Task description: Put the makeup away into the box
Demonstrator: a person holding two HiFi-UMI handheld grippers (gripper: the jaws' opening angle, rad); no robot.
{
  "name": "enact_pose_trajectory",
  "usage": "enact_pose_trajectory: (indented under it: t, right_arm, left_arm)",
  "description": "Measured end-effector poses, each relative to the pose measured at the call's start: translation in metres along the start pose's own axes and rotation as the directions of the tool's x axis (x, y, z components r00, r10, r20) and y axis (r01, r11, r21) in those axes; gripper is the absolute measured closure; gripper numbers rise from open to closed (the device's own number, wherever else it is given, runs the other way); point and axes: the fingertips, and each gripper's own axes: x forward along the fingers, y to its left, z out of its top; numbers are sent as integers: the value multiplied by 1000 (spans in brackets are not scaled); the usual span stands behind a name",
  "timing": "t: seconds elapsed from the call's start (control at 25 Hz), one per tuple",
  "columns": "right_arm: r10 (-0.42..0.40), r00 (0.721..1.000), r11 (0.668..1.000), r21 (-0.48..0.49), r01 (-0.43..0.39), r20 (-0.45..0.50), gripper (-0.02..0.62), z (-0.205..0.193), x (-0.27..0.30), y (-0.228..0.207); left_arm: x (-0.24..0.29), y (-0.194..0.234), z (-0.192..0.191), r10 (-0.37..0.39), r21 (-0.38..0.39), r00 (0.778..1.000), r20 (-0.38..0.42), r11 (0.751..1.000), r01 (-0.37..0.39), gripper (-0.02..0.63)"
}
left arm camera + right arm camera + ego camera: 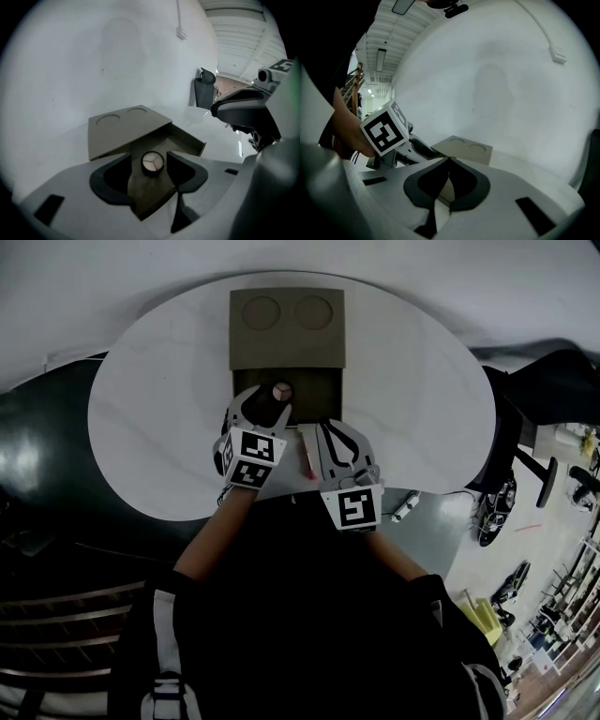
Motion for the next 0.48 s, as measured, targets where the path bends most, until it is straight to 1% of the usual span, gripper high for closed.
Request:
enact_pose_trajectory:
  t: [0.12,0.2,0.32,0.48]
  right_arm:
    - [-6,1000,1000,-9,7,25,574,6,-9,0]
    - [-9,999,1000,-15,10,44,574,11,-16,1]
    - [-15,997,999,-28,17,78,574,17,-29,4]
    - [-29,992,999,-42,34,122,574,26,-47,6]
  left_arm:
    - [-17,0,15,43,10,996,73,999,-44,440]
    - [-30,-3,26,69,24,989,131,997,-73,489]
    - [-53,-9,42,104,33,970,220,993,-114,551]
    - [-83,-19,58,139,21,939,314,988,-153,592]
